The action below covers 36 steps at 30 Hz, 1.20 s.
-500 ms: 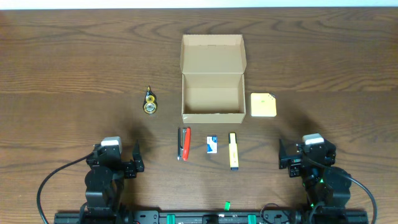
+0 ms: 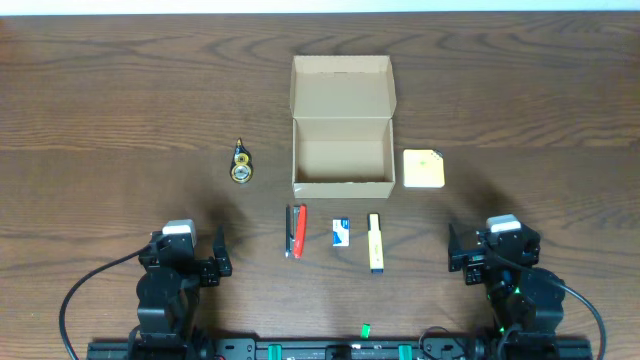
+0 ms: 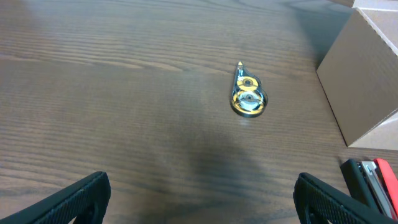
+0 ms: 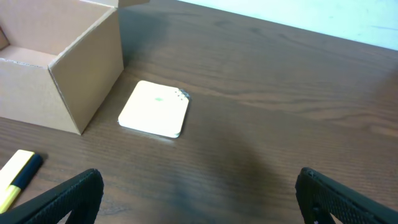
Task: Pack container
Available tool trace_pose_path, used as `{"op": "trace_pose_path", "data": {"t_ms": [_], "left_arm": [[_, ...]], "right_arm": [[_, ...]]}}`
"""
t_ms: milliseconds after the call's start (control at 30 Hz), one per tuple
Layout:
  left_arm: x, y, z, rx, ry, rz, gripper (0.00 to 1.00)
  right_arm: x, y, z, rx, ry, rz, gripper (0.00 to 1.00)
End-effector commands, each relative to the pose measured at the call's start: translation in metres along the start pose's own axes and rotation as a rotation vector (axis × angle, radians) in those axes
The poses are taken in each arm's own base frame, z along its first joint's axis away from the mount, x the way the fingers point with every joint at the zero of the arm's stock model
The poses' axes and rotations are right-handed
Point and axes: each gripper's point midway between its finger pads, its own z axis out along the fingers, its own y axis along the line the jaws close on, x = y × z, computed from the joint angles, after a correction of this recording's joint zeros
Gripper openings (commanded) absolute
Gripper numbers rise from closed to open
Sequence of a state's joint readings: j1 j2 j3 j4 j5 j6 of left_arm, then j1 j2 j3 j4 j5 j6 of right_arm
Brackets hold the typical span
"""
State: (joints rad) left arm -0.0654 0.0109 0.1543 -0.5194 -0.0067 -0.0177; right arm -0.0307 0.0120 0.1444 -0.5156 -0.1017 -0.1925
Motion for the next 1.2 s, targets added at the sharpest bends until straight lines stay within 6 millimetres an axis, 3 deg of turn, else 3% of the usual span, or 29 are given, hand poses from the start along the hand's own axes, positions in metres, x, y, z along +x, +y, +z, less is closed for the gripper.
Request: {"op": "trace_pose_path", "data": {"t_ms": [0,433,700,867,1167], "left_arm": [[0.004,0.002,0.002,-0.007,0.007,0.016,0.95],[0.004,0.002,0.002,-0.007,0.007,0.016,0.95],[0.004,0.002,0.002,-0.007,0.007,0.016,0.95],[0.004,0.002,0.002,-0.007,0.007,0.016,0.95],[0.004,0.002,0.002,-0.007,0.007,0.016,0.95]], "right_arm": [[0.0,-0.002,0.0,0.007,-0.003,-0.008,0.99],[-0.022,-0.009,-0.01,0.025,0.017,-0.006,0.99],[-0.057,-0.017,-0.008,0.015,0.09,0.035,0.99],[-0.087,-0.024,0.004,0.013,0.142,0.155,0.99],[-0.111,-0.032,0.04,0.039,0.255,0.483,0.99]]}}
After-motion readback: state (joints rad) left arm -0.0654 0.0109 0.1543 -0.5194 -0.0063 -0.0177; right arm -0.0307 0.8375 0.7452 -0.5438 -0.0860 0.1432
